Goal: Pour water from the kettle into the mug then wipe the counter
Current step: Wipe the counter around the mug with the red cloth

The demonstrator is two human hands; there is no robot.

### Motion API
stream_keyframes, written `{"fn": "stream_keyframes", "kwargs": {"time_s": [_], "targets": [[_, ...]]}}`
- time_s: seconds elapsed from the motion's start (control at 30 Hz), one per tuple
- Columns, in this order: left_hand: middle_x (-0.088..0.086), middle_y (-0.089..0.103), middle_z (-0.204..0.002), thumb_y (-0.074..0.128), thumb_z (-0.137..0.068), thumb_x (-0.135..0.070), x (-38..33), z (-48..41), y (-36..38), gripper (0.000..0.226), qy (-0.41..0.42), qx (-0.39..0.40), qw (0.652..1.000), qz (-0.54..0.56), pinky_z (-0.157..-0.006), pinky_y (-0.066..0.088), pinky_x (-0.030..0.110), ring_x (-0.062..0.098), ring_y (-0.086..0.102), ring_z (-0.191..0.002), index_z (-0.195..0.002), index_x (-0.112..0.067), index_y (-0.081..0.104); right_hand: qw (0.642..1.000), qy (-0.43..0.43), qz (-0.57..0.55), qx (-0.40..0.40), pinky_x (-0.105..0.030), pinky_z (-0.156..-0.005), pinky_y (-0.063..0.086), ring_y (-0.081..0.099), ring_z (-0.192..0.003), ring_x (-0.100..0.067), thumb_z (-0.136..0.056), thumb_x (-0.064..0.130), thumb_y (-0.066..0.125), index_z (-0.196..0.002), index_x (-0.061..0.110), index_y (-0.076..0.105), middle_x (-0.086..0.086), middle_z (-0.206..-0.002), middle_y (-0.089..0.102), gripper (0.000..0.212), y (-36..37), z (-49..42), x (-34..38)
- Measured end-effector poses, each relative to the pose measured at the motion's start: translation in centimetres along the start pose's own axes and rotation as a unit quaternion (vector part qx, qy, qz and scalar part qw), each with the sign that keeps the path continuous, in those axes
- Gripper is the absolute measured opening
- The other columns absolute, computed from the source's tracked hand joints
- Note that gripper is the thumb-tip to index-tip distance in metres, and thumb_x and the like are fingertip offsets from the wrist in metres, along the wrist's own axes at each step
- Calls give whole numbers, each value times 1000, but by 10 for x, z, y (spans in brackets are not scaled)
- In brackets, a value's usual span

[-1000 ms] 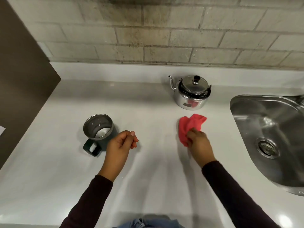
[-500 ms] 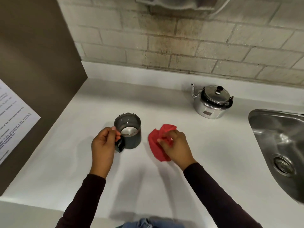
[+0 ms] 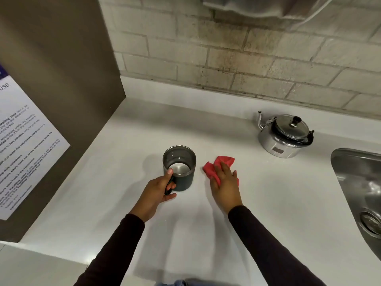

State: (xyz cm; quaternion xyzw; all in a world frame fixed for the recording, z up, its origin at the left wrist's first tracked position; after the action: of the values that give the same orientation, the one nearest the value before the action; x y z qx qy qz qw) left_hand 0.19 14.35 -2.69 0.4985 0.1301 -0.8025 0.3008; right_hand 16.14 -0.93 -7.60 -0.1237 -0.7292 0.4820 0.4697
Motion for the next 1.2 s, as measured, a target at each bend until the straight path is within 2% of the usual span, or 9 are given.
{"fn": "stream_keyframes", "kwargs": {"time_s": [0.13,0.27,0.43,0.53,0.7,0.8,0.97,1.07,1.2], "targets": [[5,48,-68,49,-90,-45,-1,0,1,45,-8,-7,1000,15,-90,55,41,18,50,-77,-60,-12,43,995,11,-100,6,-42,-115,4,25,-141,-9,-99,24,36,-128,38,53,6,-145,44,36,3,-31,10],[7,46,-66,49,-91,-38,-9,1,-6,43,3,-37,998,44,-83,56,37,18,52,-77,-56,-13,46,983,10,-178,42,-38,-114,1,33,-138,-12,-99,25,36,-123,42,55,4,-143,48,35,10,-48,23],[3,50,-60,50,-89,-43,-37,5,-27,49,49,-49,997,36,-72,57,30,14,57,-71,-45,-21,47,988,-105,-49,98,-49,-116,5,22,-142,-16,-97,34,43,-131,42,47,0,-153,31,36,28,-33,51],[-2,51,-54,51,-87,-46,-44,8,-40,53,51,-59,997,16,-68,57,28,12,57,-68,-39,-22,49,975,-176,22,136,-51,-115,10,21,-143,-25,-93,40,49,-127,40,54,-10,-154,28,35,40,-6,68],[-7,54,-48,49,-87,-47,-41,10,-55,45,49,-79,995,23,-74,57,34,16,57,-74,-59,-12,44,947,-275,66,152,-53,-111,20,31,-138,-35,-90,32,54,-127,30,57,-15,-150,35,37,38,37,66],[-7,54,-46,49,-88,-46,-40,12,-58,45,50,-83,995,36,-76,57,36,18,57,-76,-61,-10,44,950,-248,46,183,-49,-116,15,23,-142,-25,-91,32,53,-130,33,53,-7,-153,32,39,21,33,39],[-5,57,-50,48,-87,-47,-44,21,-62,49,52,-81,995,35,-70,58,31,16,61,-75,-51,-14,47,991,-110,-17,80,-42,-116,6,25,-142,-14,-95,26,52,-126,28,59,-1,-150,37,32,5,-31,17],[-4,56,-51,48,-87,-47,-47,28,-61,49,56,-79,995,36,-69,58,31,14,61,-72,-48,-18,49,994,-67,-36,82,-43,-117,3,24,-142,-17,-97,31,44,-130,28,55,-1,-152,35,35,25,-66,34],[0,55,-58,47,-87,-47,-52,37,-63,55,72,-83,994,25,-66,58,28,13,60,-72,-38,-23,50,987,-80,-86,111,-49,-115,16,48,-124,-29,-95,32,44,-135,29,43,-5,-136,54,40,58,-76,87]]}}
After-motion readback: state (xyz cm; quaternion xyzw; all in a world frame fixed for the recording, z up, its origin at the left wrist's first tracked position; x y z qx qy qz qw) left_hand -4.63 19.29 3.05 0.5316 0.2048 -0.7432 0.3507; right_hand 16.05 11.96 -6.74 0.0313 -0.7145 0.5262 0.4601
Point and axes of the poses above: each hand's wrist, its own z-axis away from the middle knuckle, its own y-axis out of the palm, x = y × z, the point moved 5 cm from there along -z, towards the middle knuckle
